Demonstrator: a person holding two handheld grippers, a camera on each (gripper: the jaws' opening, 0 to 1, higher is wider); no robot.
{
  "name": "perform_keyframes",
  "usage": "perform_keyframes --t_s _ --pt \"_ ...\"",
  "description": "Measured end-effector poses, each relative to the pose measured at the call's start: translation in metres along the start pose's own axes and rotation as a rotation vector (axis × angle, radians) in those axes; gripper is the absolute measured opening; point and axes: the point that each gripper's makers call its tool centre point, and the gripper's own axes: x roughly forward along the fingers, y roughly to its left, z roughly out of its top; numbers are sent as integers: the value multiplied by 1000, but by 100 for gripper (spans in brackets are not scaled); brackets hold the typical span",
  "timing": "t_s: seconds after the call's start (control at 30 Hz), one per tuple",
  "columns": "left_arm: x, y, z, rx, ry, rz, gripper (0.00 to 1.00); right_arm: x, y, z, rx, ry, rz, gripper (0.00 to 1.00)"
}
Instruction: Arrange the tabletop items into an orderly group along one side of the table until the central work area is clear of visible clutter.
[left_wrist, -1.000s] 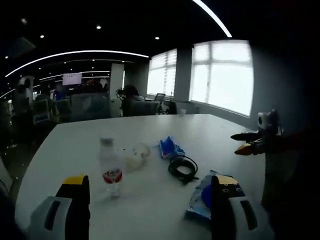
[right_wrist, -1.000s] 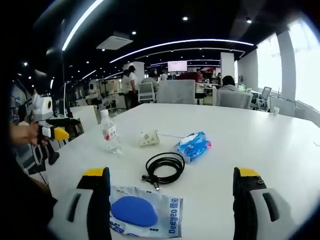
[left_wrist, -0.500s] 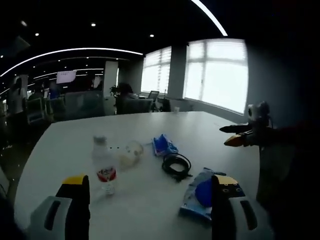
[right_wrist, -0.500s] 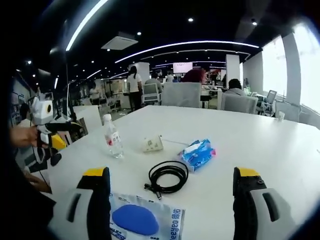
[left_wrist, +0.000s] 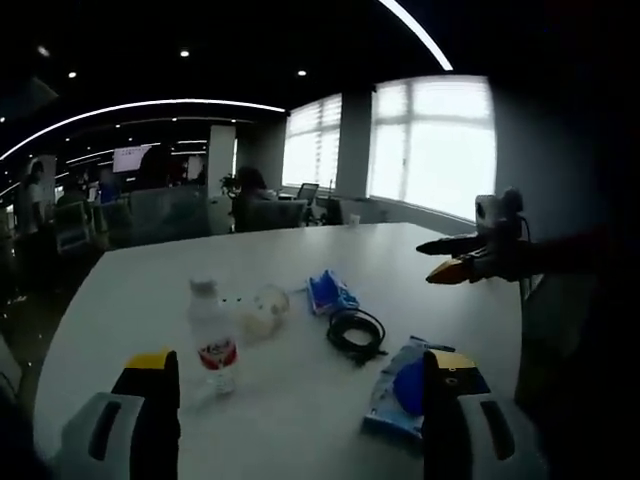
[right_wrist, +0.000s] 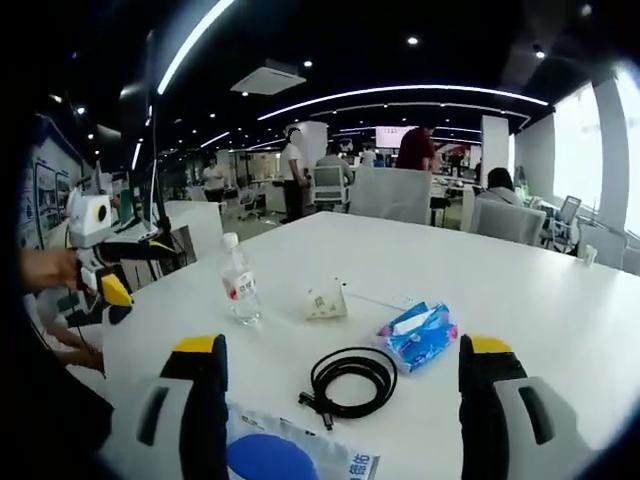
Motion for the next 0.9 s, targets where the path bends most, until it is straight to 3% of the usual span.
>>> perform_keyframes --t_s 0.57,0.9 --pt "3 -6 7 2 4 -4 100 49 -10 22 -9 -2 42 84" --pt "3 -7 12 6 1 -5 100 88 -18 32 -21 12 67 75"
